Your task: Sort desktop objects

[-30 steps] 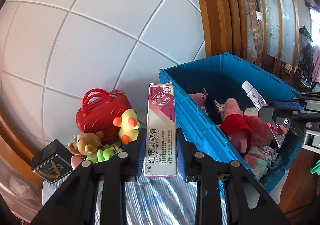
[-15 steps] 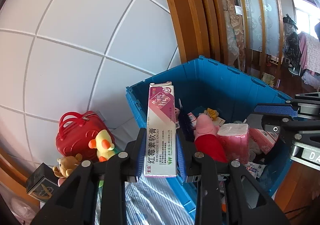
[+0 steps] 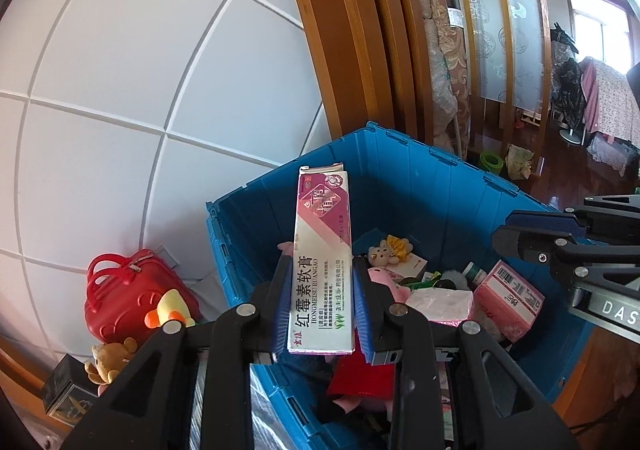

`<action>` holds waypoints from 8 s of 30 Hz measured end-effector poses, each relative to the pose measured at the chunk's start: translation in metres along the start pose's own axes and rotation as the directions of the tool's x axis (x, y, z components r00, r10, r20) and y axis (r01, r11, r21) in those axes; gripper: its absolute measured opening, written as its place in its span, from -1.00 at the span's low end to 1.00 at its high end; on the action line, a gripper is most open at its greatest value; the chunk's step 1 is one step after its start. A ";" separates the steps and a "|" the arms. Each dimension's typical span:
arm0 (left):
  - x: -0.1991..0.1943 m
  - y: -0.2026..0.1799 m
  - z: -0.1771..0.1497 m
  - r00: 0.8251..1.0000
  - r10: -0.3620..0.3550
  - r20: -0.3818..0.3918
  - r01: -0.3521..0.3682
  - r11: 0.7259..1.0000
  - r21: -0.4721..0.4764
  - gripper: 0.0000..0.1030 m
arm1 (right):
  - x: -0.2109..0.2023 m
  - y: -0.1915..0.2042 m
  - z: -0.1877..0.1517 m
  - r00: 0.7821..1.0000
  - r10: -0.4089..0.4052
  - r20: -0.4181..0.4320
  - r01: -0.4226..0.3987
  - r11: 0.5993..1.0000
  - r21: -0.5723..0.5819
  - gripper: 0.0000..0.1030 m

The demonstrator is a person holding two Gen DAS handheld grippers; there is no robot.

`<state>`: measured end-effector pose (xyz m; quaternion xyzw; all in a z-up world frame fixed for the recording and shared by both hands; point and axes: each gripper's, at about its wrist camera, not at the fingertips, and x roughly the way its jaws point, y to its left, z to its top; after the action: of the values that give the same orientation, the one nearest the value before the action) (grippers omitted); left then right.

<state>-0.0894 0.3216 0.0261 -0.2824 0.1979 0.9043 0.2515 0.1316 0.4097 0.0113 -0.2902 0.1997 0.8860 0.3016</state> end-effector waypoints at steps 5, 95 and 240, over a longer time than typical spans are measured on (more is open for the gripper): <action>0.014 -0.009 0.009 1.000 -0.015 -0.010 0.015 1.000 0.010 -0.46 | 0.011 -0.023 0.001 1.000 -0.020 -0.019 0.021 0.999 0.035 -0.64; 0.076 0.452 -0.413 0.870 0.303 -0.389 -0.464 0.771 -0.437 0.97 | 0.369 0.330 -0.184 0.900 -0.090 -0.426 0.048 0.993 -0.108 0.94; -0.132 0.257 -0.302 0.914 0.301 -0.271 -0.396 0.808 -0.436 0.03 | 0.071 0.299 -0.076 0.920 0.243 -0.306 -0.318 0.922 -0.223 -0.65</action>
<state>-0.0173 -0.0789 -0.0679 -0.3790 0.0381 0.9244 -0.0177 -0.0795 0.1784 -0.0378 -0.4155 0.1574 0.8905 0.0981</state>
